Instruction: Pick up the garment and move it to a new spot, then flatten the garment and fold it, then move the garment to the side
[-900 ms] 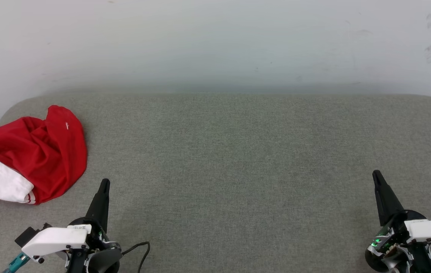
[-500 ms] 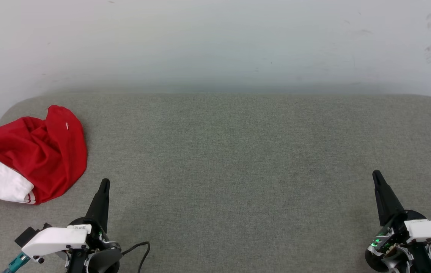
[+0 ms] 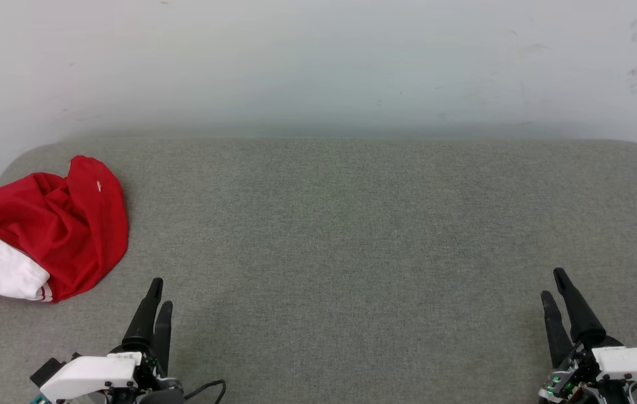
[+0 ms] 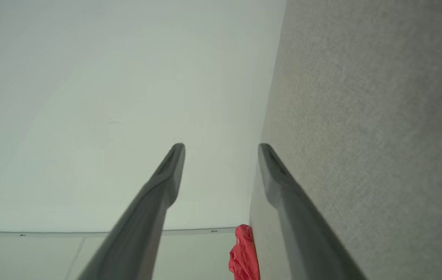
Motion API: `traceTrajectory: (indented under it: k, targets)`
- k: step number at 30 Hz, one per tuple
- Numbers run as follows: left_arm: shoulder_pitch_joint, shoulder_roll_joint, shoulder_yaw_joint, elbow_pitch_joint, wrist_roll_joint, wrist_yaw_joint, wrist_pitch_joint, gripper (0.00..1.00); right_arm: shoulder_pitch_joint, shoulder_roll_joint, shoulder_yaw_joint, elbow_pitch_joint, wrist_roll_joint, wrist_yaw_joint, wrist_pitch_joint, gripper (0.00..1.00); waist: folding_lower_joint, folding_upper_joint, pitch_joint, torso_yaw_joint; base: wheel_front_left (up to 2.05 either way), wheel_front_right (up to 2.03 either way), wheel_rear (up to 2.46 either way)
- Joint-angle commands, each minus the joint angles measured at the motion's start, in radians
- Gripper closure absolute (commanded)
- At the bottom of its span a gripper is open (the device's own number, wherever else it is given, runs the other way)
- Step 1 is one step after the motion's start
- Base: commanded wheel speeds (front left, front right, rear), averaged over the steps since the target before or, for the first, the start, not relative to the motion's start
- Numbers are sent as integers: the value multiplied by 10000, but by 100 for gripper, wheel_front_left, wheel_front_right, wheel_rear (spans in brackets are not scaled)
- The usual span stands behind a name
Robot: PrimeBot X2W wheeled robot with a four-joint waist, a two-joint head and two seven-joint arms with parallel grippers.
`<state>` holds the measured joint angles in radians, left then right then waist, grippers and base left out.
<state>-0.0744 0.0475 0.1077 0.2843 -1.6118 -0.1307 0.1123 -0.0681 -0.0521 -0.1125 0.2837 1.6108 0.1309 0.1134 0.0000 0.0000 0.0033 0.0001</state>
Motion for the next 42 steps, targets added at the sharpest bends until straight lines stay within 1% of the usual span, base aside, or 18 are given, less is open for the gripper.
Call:
traceTrajectory:
  k: [1, 6, 11, 14, 15, 28, 33, 34, 42]
  targets:
    - [-101, 7, -21, -219, 45, 0, -115, 0, -96, 1, 40, -169, -82, 0, -121, 0, 0, 0, 3, 0, 0, 0, 0]
    - [-49, 9, 9, -395, 189, 0, -370, 0, -38, 2, 28, -278, -412, 0, -377, 0, 0, 0, 9, 4, 0, 0, 0]
    - [-60, 11, 196, -514, 833, 0, -612, 0, -4, 3, -91, -495, -1163, 0, -620, 0, 0, 0, 14, 8, 0, 0, 0]
    - [-80, 12, 312, -641, 1426, 10, -751, 0, 21, 4, -119, -732, -1812, 0, -758, 0, 0, 0, 18, 10, 0, 0, 0]
    - [-106, 13, 364, -862, 2070, 121, -884, 0, 54, 5, -126, -994, -2510, 0, -893, 0, 0, 0, 25, 12, 0, 0, 0]
    - [-33, 18, -88, -1936, 5024, 993, -1416, 0, 156, 8, -18, -2085, -5498, -1, -1424, 0, 0, 0, 68, 25, 0, 0, 0]
    - [37, 19, -313, -2154, 6186, 1328, -1601, 0, 208, 9, 104, -2399, -6662, 0, -1613, 0, 0, 0, 80, 33, 0, 0, 0]
    - [37, 19, -313, -2154, 6186, 1328, -1601, 0, 208, 9, 104, -2399, -6662, 0, -1613, 0, 0, 0, 80, 33, 0, 0, 0]
    - [115, 21, -603, -2348, 7916, 1768, -1885, 0, 354, 11, 266, -2645, -8416, -1, -1889, 0, 0, 0, 90, 51, 0, 0, 0]
